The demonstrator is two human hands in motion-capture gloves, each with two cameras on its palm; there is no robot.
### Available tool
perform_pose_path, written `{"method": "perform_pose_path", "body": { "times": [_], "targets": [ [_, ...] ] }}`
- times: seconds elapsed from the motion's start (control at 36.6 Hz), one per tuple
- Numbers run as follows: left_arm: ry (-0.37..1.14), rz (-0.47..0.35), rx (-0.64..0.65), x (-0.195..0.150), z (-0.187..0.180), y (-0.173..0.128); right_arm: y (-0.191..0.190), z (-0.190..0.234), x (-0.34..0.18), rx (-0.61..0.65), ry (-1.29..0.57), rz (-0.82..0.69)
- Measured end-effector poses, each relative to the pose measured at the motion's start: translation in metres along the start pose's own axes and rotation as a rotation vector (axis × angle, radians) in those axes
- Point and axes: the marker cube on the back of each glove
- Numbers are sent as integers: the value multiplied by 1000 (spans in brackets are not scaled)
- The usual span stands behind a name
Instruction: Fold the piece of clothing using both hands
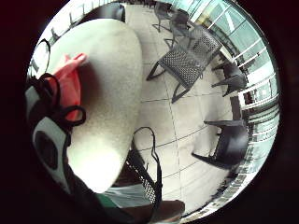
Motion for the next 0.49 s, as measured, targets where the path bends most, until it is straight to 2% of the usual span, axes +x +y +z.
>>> {"method": "perform_pose_path", "body": {
  "times": [0.11,0.25,0.35,0.49],
  "targets": [
    [-40,-28,77,-4,-55,8,3,-25,-70,-19,-214,-74],
    [-76,-51,164,-11,-96,18,14,-25,-148,-33,-291,-212],
    [-100,-70,207,-19,-114,22,27,0,-217,-59,-261,-349],
    [-135,-98,204,-28,-124,33,57,58,-294,-166,-184,-505]
  ]
}}
